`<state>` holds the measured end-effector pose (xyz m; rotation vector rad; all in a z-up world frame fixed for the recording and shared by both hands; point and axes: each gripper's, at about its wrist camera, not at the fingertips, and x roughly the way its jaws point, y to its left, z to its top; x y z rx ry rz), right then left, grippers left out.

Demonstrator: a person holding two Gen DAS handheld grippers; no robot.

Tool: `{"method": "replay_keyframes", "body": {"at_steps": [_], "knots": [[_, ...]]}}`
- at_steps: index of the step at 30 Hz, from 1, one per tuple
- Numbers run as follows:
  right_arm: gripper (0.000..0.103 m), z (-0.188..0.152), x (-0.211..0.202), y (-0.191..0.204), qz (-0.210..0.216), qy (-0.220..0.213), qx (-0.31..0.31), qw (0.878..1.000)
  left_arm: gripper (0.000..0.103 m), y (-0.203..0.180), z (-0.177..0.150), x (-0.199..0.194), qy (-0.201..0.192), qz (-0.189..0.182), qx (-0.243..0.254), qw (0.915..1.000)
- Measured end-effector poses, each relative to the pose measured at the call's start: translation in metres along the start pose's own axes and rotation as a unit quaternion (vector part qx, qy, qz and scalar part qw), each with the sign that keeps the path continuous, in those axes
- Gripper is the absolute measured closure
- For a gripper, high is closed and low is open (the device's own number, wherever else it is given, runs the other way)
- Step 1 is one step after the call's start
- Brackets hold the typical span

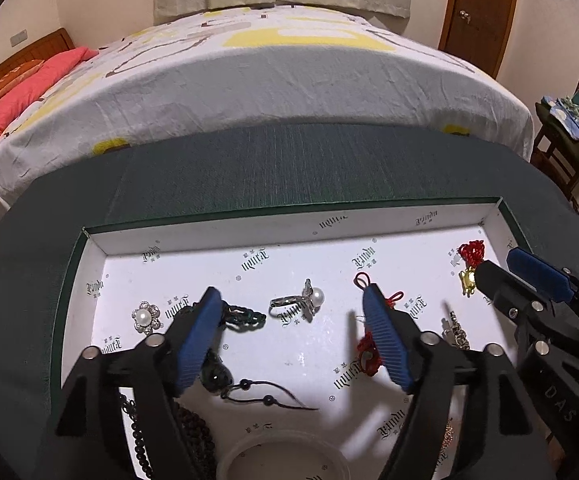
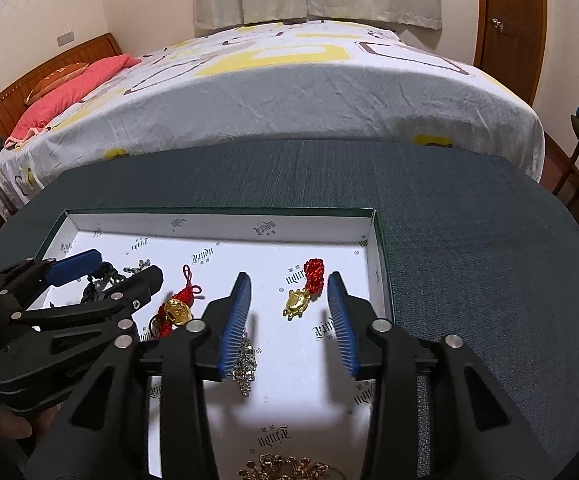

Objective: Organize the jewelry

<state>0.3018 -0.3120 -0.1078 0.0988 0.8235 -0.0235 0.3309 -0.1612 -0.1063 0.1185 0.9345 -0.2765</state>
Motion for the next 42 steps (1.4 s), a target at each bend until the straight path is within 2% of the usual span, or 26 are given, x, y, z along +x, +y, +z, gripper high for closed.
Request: {"method": "replay_keyframes", "body": {"at_steps": [6,15,21,29,33,42], "knots": [[0.047,-0.002,-0.004,-0.001,-0.002,-0.01,0.003,1.0,0.026,-0.003,-0.001,-0.004,-0.008,0.023,0.009,0.9997],[0.045,-0.005,-0.02,0.002,0.001,-0.031,0.011,0.999,0.026,0.008,-0.008,-0.027,-0.038,0.012,-0.012,0.9991],[0.037,-0.018,-0.057,0.007,-0.002,-0.062,0.016,0.998,0.026,0.021,-0.034,-0.066,-0.073,0.003,-0.032,0.9968],[0.032,-0.06,-0.109,0.018,0.007,-0.07,0.011,0.997,0.026,0.039,-0.074,-0.117,-0.09,0.005,-0.063,0.9939],[0.032,-0.078,-0.141,0.025,0.01,-0.079,0.004,0.997,0.023,0.044,-0.095,-0.146,-0.104,0.015,-0.067,0.9922],[0.031,-0.099,-0.206,0.029,0.01,-0.108,-0.003,0.994,0.022,0.051,-0.131,-0.212,-0.135,0.066,-0.065,0.9865]]}}
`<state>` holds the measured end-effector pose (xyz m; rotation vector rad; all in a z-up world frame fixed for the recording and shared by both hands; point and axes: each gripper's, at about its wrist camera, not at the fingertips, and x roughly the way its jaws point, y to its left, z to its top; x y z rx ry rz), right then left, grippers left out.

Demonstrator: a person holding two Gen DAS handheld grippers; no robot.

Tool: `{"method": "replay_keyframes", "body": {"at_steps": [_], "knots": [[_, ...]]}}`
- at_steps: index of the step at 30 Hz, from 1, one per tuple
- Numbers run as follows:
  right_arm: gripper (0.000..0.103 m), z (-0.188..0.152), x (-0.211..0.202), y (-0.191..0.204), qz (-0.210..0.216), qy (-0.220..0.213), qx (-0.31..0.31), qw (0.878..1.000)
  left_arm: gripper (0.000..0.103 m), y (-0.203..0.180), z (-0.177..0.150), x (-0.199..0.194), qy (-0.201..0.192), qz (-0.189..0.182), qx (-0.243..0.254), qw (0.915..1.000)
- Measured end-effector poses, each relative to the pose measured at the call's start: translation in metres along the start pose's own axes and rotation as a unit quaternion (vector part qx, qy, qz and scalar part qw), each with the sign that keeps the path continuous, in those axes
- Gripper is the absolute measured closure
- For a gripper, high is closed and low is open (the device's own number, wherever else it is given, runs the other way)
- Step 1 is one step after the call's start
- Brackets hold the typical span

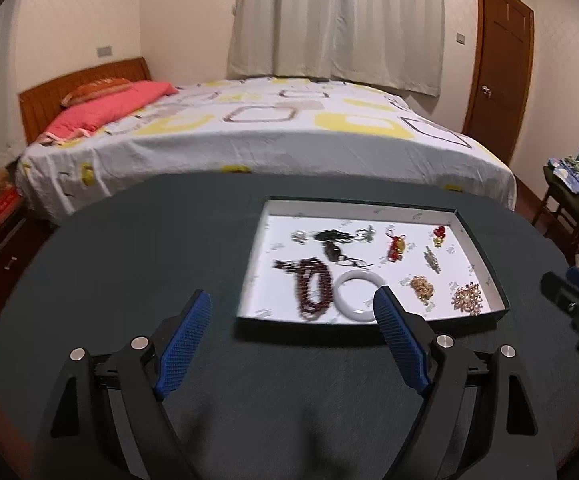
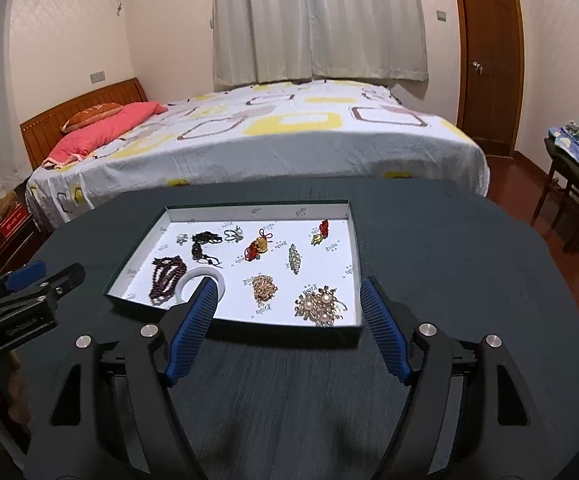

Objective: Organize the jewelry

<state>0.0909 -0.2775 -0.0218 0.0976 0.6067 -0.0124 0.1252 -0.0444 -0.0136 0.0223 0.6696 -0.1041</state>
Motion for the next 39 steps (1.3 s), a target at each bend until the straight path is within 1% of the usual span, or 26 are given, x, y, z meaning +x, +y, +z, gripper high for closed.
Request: {"method": "replay_keyframes", "body": {"at_steps": [3,7,9,16,27,39], "knots": [[0.03,0.0,-0.022,0.0,-0.003,-0.013,0.0,1.0,0.022,0.011,-0.002,-0.028,-0.02,0.012,-0.007,0.9997],[0.029,0.001,-0.05,0.002,-0.008,-0.032,-0.001,0.999,0.021,0.022,-0.003,-0.057,-0.035,0.015,-0.023,0.999],[0.024,0.001,-0.062,0.005,-0.014,-0.042,-0.005,0.999,0.021,0.026,-0.005,-0.072,-0.043,0.017,-0.027,0.9986],[0.024,0.003,-0.101,0.014,-0.024,-0.08,-0.021,0.996,0.021,0.032,-0.008,-0.103,-0.068,0.025,-0.029,0.997],[0.024,0.002,-0.121,0.02,-0.021,-0.095,-0.03,0.995,0.02,0.038,-0.008,-0.125,-0.089,0.023,-0.039,0.995],[0.024,0.003,-0.121,0.021,-0.021,-0.098,-0.03,0.994,0.02,0.036,-0.008,-0.131,-0.099,0.028,-0.035,0.9941]]}}
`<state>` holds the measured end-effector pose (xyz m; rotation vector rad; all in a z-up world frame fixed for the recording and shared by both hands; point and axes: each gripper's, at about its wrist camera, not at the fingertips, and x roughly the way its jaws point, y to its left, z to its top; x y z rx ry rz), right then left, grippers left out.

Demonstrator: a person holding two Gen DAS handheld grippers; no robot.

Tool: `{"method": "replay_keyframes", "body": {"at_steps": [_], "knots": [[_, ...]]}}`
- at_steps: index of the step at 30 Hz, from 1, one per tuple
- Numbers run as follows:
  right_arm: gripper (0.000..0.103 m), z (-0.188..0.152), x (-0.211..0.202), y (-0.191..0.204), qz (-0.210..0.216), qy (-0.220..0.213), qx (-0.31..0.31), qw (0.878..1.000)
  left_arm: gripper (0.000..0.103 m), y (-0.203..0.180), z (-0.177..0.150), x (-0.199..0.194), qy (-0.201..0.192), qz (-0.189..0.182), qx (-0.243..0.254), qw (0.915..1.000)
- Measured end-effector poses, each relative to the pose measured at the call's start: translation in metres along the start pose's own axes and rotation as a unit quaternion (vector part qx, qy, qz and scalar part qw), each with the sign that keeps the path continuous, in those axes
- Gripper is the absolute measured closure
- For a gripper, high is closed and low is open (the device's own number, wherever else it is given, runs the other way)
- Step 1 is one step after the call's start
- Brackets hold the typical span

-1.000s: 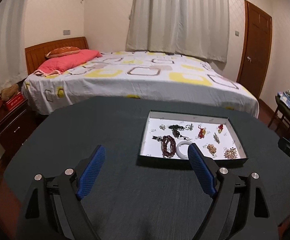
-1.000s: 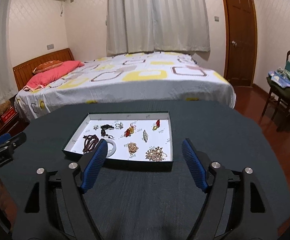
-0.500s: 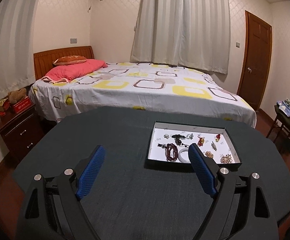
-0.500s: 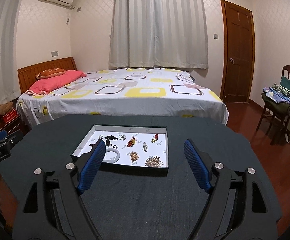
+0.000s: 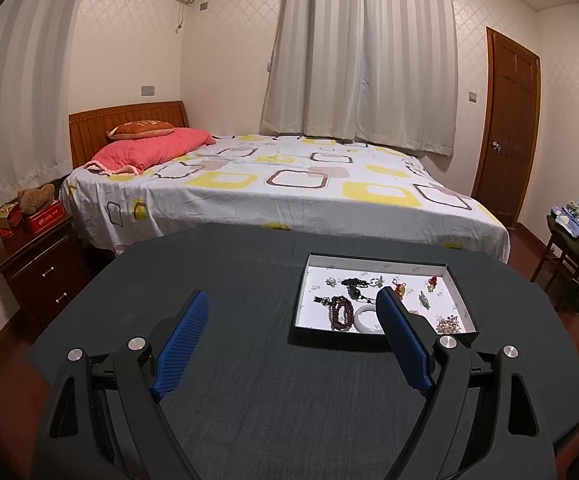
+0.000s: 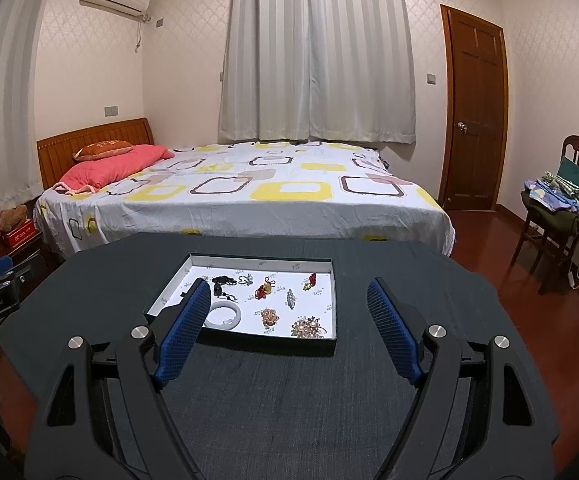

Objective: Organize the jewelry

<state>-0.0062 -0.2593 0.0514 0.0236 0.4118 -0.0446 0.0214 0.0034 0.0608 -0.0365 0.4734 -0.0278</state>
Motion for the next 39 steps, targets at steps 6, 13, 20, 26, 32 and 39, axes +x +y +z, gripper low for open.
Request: {"method": "replay_keyframes", "body": {"at_steps": [6,13,20,26,32,39], "knots": [[0.024,0.0006,-0.0024,0.0008,0.001,0.0,-0.002,1.0,0.02,-0.0016,-0.0002,-0.0023,-0.001,0.003,-0.002,1.0],[0.024,0.0009,-0.0021,0.0011,0.001,0.0,-0.001,1.0,0.02,-0.0016,0.0,-0.0021,-0.002,0.004,-0.002,1.0],[0.024,0.0009,-0.0027,0.0009,0.001,0.0,-0.002,1.0,0.02,0.0001,0.0028,-0.0022,0.0,0.001,-0.003,1.0],[0.024,0.0008,-0.0022,0.0011,0.002,0.001,-0.002,1.0,0.02,0.0002,0.0046,-0.0023,-0.002,0.004,-0.003,1.0],[0.024,0.0009,-0.0022,0.0012,0.001,0.001,-0.003,1.0,0.02,0.0002,0.0061,-0.0029,-0.003,0.003,0.003,1.0],[0.024,0.001,-0.0023,0.0015,0.001,0.001,-0.003,1.0,0.02,0.0005,0.007,-0.0015,-0.001,-0.008,0.008,0.9999]]}}
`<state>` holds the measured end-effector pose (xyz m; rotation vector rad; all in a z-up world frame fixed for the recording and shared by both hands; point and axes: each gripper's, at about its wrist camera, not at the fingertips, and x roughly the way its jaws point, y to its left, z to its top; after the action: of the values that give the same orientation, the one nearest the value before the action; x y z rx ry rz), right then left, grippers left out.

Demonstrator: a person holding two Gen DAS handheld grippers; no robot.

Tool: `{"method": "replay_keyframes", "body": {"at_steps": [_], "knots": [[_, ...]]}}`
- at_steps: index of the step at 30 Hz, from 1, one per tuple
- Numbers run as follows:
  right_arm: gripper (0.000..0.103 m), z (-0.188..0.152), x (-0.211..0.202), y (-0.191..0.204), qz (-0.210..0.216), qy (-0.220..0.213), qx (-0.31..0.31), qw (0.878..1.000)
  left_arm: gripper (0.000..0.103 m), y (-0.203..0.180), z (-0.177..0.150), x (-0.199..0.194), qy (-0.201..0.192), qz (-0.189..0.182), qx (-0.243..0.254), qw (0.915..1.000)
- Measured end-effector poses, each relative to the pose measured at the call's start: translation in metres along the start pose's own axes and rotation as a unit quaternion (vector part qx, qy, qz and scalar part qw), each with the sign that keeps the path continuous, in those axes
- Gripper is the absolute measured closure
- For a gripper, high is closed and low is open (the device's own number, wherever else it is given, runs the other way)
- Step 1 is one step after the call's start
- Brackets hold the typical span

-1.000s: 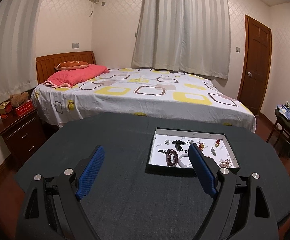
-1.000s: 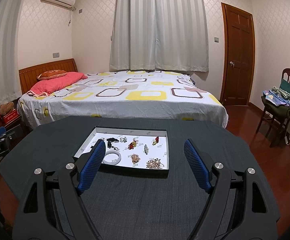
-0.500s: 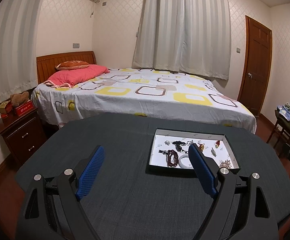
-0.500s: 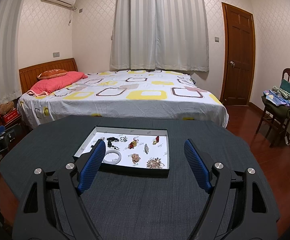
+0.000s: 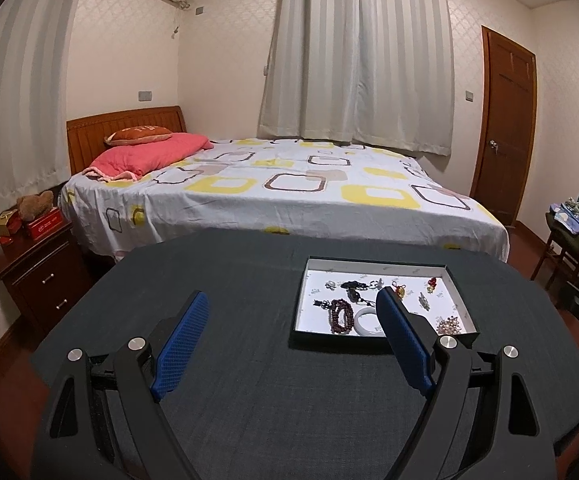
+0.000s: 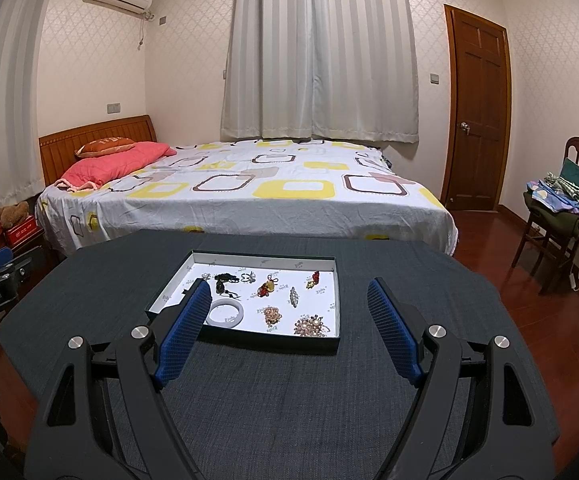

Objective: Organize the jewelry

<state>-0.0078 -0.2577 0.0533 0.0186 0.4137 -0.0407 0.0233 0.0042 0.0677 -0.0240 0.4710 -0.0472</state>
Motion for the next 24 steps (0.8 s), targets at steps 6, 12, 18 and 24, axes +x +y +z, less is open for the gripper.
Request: {"method": "replay_keyframes", "body": {"at_steps": [6,12,18,24], "knots": [[0.024,-0.0011,0.0006,0.001,0.0,0.001,0.0,1.0,0.02,-0.0008,-0.0004,-0.002,-0.009,-0.001,0.001,1.0],[0.024,-0.0018,0.0006,0.0017,0.0,0.001,-0.001,1.0,0.018,-0.0053,0.0003,-0.0035,-0.023,0.004,0.014,0.9996],[0.024,-0.0015,0.0006,0.002,0.0,0.001,0.0,1.0,0.018,-0.0056,0.0013,-0.0043,-0.029,-0.006,0.015,0.9994],[0.024,-0.0012,0.0006,0.0022,0.0,0.001,0.0,1.0,0.017,-0.0044,-0.0005,-0.0013,-0.022,-0.006,0.002,0.9997]]}}
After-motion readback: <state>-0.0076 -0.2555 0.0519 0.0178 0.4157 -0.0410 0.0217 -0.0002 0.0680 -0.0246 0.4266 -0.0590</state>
